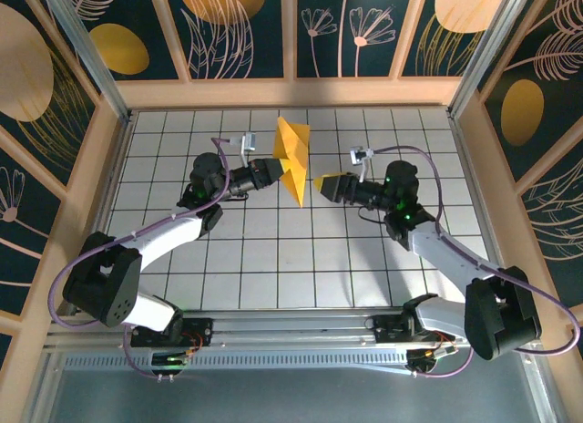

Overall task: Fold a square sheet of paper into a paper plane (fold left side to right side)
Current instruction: Turn over the paper at the center of the table.

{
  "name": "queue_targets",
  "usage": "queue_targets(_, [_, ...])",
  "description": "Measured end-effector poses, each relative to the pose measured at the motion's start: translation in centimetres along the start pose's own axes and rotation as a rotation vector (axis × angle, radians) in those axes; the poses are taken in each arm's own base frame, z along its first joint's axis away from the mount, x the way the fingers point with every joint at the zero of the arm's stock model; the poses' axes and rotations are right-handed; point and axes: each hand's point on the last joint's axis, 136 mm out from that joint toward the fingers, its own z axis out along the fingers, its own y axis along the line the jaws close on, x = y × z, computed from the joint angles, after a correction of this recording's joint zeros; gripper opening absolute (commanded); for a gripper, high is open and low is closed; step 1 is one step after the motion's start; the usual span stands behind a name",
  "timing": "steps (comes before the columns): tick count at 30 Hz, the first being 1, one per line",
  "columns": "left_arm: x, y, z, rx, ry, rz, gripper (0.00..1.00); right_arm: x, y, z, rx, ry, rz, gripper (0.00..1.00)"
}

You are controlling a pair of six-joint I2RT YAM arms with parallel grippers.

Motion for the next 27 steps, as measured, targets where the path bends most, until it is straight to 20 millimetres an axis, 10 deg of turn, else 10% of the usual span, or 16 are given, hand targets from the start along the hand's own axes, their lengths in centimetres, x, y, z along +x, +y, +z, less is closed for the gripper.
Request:
queue_targets(8, [-0.5, -2.0, 0.7, 0.052, -0.006, 0.025, 0.00, 1.8, 0.4, 2.1, -0.046, 0.070, 0.017, 0.69])
queue_targets(27, [0.3, -1.3, 1.2, 0.050, 0.022, 0.000, 0.00, -2.4, 2.0, 3.3, -0.107, 0.000, -0.059, 0.27])
